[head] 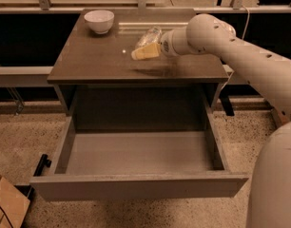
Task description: Place water bottle into top drawer
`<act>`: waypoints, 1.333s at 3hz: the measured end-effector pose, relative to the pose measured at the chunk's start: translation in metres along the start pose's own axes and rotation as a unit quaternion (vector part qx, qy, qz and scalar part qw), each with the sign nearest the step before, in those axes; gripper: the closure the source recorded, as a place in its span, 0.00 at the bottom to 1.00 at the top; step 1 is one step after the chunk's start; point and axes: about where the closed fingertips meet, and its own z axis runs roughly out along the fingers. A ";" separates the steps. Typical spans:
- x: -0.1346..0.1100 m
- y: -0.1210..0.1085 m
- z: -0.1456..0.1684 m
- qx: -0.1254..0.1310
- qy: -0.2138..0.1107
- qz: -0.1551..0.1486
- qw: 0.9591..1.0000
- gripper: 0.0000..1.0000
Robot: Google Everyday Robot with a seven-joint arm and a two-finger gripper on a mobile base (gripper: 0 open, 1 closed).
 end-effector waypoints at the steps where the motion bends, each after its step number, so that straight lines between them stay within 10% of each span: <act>1: -0.008 0.008 0.011 -0.001 -0.024 0.028 0.999 0.00; 4: -0.020 0.020 0.072 0.005 -0.033 0.051 0.998 0.00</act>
Offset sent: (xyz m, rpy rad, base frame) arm 0.0263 0.0490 -0.0172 0.1721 0.0350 -0.0690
